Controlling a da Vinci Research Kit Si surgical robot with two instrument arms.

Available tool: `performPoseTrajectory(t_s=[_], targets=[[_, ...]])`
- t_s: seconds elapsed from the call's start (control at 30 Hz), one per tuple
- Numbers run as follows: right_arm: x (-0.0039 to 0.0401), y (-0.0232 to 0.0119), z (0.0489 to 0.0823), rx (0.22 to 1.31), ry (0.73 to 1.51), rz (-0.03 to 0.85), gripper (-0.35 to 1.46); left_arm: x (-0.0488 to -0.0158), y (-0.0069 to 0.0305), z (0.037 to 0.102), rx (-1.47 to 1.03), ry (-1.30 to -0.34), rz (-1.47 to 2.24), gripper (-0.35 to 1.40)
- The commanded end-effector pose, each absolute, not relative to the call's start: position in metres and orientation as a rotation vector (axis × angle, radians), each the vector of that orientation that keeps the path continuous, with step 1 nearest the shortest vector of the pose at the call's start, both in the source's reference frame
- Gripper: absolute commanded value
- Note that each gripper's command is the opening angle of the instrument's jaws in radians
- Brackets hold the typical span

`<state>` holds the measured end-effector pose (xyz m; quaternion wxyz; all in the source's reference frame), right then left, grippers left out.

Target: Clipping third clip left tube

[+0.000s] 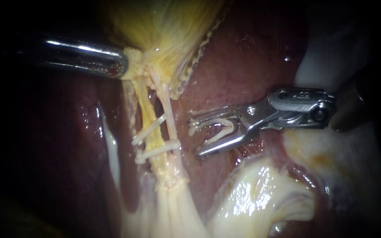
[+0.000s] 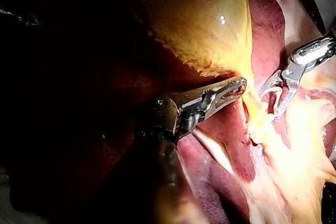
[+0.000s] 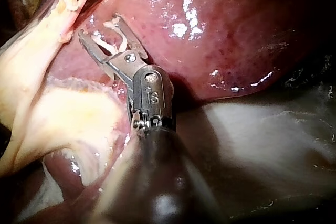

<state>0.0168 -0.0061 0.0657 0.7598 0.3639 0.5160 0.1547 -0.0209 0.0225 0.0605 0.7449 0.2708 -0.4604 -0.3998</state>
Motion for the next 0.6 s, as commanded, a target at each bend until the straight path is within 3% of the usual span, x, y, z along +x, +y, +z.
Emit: performPoseTrajectory(t_s=[0.03,0.13,0.33,0.6], targets=[[0.0168,-0.0061,0.0656,0.792,1.123,0.337,0.42,-0.0209,0.0225,0.0605,0.593,-1.008,-0.875,-0.35],[0.0165,-0.0062,0.0650,0.803,1.120,0.346,0.42,-0.0208,0.0225,0.0607,0.593,-1.008,-0.875,-0.35],[0.0156,-0.0066,0.0614,0.810,1.083,0.472,0.42,-0.0208,0.0225,0.0608,0.593,-1.008,-0.874,-0.35],[0.0155,-0.0059,0.0548,0.750,0.909,0.491,0.42,-0.0207,0.0226,0.0610,0.593,-1.008,-0.874,-0.35]])
